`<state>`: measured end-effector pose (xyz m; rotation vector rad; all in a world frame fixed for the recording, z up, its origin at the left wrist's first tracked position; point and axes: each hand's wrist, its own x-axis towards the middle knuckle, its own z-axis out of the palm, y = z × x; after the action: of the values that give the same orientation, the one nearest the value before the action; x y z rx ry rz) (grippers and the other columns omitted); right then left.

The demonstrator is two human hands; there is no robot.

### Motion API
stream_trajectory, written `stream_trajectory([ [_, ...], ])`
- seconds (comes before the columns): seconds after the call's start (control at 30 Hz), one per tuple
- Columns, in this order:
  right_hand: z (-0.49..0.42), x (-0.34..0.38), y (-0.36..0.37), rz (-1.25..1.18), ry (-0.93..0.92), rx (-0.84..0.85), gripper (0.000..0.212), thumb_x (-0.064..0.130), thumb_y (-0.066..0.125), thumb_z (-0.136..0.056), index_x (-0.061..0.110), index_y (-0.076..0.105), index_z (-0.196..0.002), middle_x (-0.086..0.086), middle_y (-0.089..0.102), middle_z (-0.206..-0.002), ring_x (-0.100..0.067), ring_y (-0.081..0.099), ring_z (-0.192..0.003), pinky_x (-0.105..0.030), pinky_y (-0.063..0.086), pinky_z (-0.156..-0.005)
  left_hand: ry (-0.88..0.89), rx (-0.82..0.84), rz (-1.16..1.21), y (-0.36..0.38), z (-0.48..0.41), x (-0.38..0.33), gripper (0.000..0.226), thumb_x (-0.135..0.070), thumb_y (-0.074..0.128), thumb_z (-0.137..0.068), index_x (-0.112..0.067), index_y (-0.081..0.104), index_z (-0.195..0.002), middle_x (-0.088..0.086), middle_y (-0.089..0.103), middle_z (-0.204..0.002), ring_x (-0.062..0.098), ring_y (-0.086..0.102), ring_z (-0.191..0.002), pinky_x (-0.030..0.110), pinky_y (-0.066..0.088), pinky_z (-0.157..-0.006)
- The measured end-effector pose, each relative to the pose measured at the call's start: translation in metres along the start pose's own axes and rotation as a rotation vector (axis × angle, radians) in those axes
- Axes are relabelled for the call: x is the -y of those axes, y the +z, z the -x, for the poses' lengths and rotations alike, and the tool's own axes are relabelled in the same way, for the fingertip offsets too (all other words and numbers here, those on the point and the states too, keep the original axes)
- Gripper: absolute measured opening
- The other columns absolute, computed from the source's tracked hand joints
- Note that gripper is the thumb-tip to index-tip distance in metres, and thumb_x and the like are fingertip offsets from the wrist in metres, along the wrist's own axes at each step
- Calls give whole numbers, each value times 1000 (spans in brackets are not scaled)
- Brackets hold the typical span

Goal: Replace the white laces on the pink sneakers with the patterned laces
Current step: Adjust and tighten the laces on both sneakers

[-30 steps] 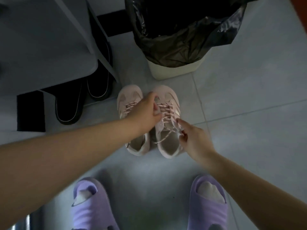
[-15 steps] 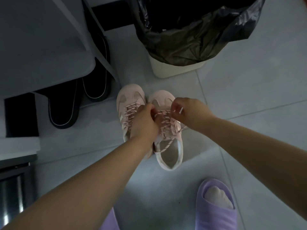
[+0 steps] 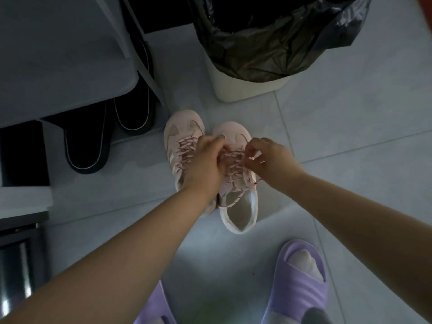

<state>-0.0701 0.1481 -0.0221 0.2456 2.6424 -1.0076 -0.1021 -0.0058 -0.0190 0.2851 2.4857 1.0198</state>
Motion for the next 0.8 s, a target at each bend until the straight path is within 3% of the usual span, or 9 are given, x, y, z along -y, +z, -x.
stream_trajectory([
  [0.1,3,1,0,11,-27,5,10,14,67,-80,13,68,-90,-5,55,-93,-26,63,-76,-39,51,-77,14,61,-109,3,3,-1,19,-15,57,-86,-13,64,-103,2,41,-120,15,48,-98,18,37,-91],
  [0.27,-5,2,6,42,-18,12,14,13,65,-82,8,70,-94,-10,58,-99,-26,61,-82,-29,45,-77,-1,74,-162,6,-3,1,20,-20,62,-86,-8,68,-100,2,43,-124,19,51,-102,26,42,-93],
  [0.43,-5,-10,8,21,47,-10,13,11,55,-89,4,66,-91,-9,53,-99,-29,60,-86,-26,41,-76,-59,-28,-29,6,1,7,6,-12,59,-86,-8,62,-87,-5,39,-111,9,48,-93,14,35,-89],
  [0.57,6,-18,11,-85,91,-43,10,8,55,-89,3,64,-89,-6,51,-96,-29,60,-84,-35,47,-81,-42,-79,-14,5,6,14,6,-11,61,-84,-9,58,-80,-2,43,-108,10,50,-90,18,37,-88],
  [0.67,12,-15,10,-123,61,-36,7,8,57,-88,5,63,-90,-6,54,-99,-27,63,-85,-36,50,-81,20,-30,-91,5,9,13,2,-9,58,-85,-7,57,-84,4,47,-116,8,46,-92,14,32,-84],
  [0.8,17,-7,6,-133,-59,-35,7,11,67,-82,10,65,-88,0,50,-93,-19,61,-74,-31,52,-73,135,-12,-99,7,13,9,18,-8,60,-83,-11,59,-101,7,45,-120,15,47,-104,27,41,-92],
])
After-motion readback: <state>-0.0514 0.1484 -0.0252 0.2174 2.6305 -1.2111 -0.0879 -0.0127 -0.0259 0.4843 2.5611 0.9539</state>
